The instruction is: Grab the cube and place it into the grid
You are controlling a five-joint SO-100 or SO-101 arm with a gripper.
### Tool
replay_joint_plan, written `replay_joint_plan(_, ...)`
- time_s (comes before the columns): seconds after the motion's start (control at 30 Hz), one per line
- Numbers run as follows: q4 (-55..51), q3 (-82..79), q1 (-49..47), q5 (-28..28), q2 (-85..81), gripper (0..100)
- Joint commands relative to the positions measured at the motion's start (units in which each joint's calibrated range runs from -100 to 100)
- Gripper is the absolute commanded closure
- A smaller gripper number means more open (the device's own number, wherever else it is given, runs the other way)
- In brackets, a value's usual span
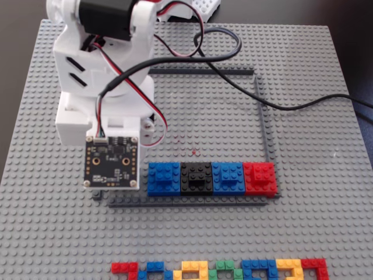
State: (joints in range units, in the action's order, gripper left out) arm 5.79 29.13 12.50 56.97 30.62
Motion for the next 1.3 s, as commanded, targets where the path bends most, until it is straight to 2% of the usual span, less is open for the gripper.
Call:
replay_joint_plan(0.0, 0.9, 1.5, -0.5, -0.6, -1.9, 96)
replay_joint_plan(1.27, 3.2, -3.4, -2.3, -2.3, -3.3, 96)
